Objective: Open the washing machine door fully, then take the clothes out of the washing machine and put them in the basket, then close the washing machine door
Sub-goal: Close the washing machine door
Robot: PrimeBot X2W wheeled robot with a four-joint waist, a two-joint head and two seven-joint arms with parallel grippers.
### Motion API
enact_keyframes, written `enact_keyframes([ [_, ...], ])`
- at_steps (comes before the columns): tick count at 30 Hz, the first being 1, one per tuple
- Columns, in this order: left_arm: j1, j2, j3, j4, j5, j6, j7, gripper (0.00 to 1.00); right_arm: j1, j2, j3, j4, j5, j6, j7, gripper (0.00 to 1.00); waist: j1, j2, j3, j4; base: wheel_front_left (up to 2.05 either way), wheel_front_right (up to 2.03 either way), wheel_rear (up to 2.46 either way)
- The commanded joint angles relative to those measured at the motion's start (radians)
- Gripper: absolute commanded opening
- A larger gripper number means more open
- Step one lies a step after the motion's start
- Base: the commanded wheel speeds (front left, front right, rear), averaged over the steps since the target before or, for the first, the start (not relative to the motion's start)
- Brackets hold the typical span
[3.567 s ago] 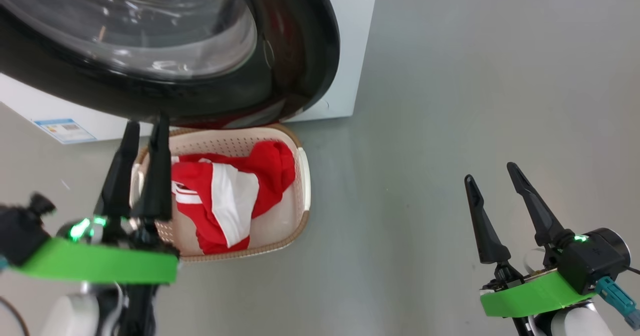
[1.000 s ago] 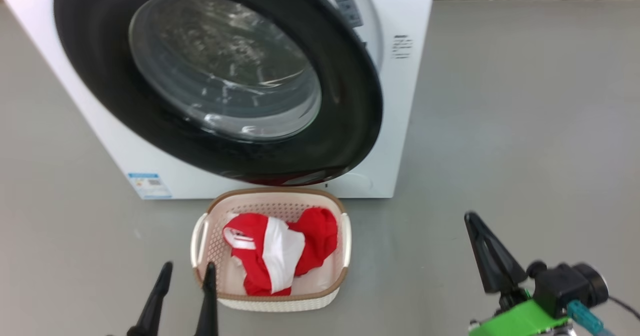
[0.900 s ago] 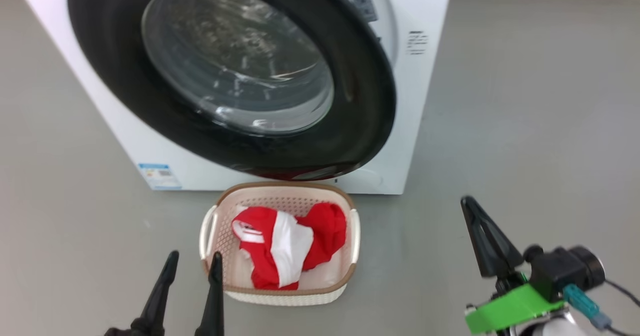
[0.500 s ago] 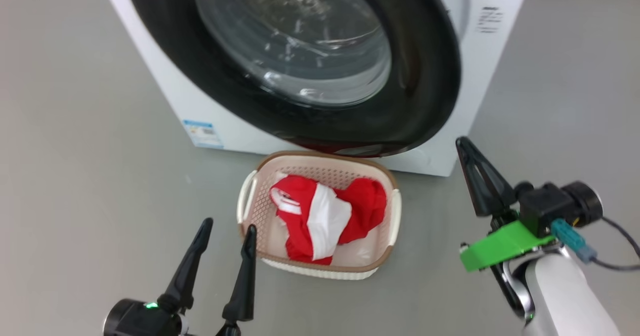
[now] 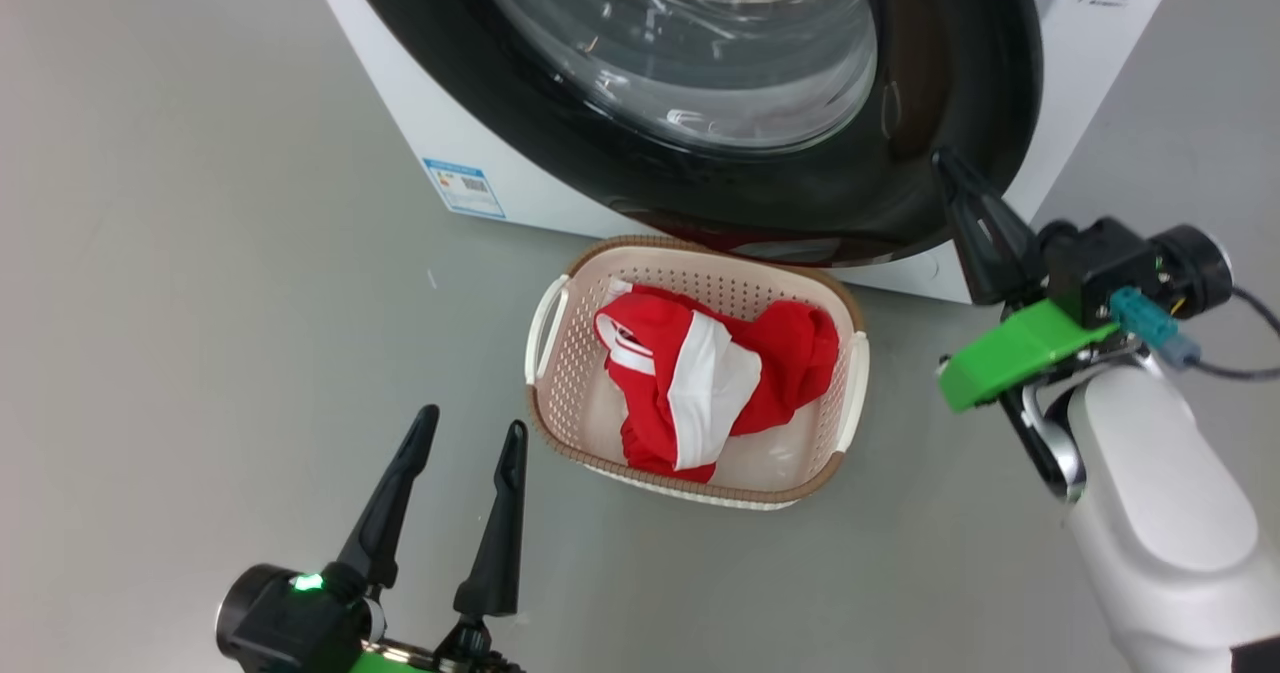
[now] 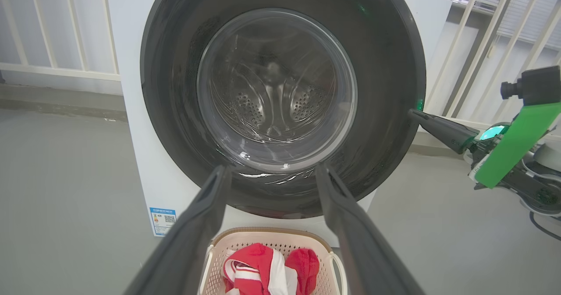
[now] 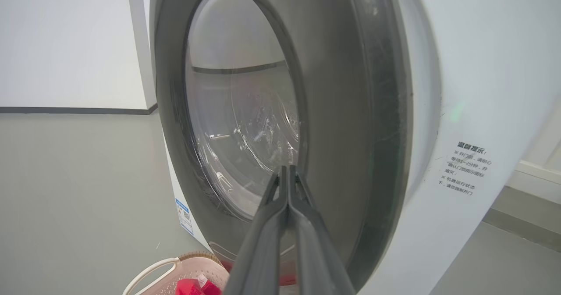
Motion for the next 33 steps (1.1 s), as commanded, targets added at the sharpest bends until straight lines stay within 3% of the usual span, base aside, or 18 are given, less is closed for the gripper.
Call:
enact_keyframes([
  [1, -0.027, 0.0, 0.034, -0.019, -0.009, -0.006, -0.012, 1.0, -0.04, 0.006, 0.013, -0.001, 0.007, 0.006, -0.012, 0.0, 0.0, -0.0001, 0.02, 0.013, 0.0, 0.0, 0.0],
  [14, -0.055, -0.012, 0.046, -0.018, -0.021, -0.023, -0.012, 1.0, -0.175, -0.016, -0.06, 0.064, -0.02, 0.006, -0.014, 0.0, 0.0, -0.0001, 0.088, 0.024, 0.0, 0.0, 0.0],
  [33, -0.09, -0.018, 0.031, 0.003, -0.027, -0.049, -0.012, 1.0, -0.409, -0.073, -0.073, 0.226, -0.09, 0.006, -0.014, 0.0, 0.0, -0.0001, 0.161, 0.046, 0.0, 0.0, 0.0],
])
